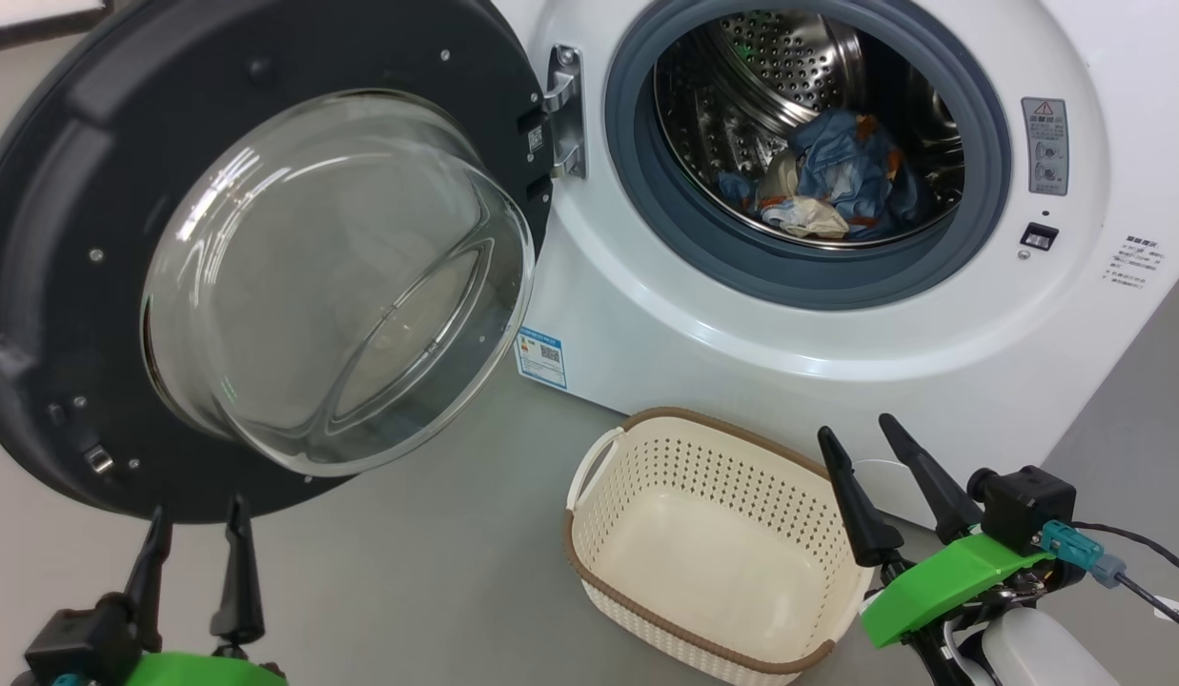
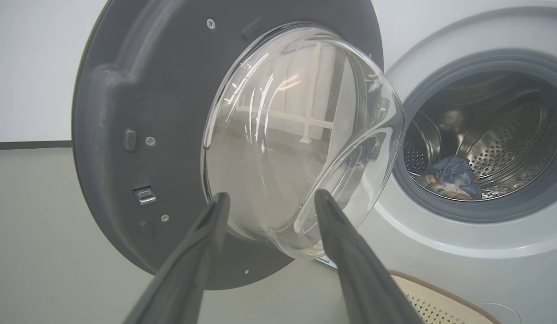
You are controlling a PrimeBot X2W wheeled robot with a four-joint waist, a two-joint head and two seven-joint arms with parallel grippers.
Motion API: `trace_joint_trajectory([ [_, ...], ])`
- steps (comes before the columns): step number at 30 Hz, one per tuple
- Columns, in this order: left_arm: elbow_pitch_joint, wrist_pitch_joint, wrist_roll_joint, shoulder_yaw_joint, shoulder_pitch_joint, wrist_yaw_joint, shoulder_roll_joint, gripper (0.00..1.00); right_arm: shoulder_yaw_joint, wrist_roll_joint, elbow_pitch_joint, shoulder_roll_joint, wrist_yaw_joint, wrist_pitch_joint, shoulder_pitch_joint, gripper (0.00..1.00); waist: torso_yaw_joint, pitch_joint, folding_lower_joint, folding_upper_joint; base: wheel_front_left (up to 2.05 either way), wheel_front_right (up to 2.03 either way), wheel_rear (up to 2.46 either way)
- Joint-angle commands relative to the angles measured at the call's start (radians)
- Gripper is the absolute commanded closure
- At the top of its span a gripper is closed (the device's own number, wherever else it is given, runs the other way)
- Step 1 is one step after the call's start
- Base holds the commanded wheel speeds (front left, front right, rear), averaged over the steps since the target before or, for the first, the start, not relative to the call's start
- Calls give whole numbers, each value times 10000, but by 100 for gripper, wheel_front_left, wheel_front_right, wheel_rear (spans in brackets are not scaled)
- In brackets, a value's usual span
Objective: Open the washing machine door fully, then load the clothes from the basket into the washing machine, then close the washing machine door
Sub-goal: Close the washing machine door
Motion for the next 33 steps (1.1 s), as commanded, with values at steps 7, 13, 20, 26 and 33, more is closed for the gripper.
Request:
trace_joint_trajectory([
  [7,-1319,-65,-67,712,-444,-183,425,100,386,68,-77,-242,46,-80,-475,0,69,272,0,0,0,0,0],
  [13,-2134,-38,-788,1020,-930,-452,917,100,557,76,28,-366,46,-80,-668,0,88,421,0,0,0,0,0],
  [20,-3342,511,-3957,1657,-2303,-613,1934,100,807,126,159,-543,46,-80,-854,0,56,576,0,0,0,0,0],
  [26,-2620,1059,-7419,2334,-3497,-620,3179,100,864,101,234,-811,46,-80,-894,0,-72,711,0,0,0,0,0],
  [33,631,1782,-10512,3514,-4743,-622,4072,100,1090,62,215,-1054,46,-80,-1100,0,-558,993,0,0,0,0,0],
])
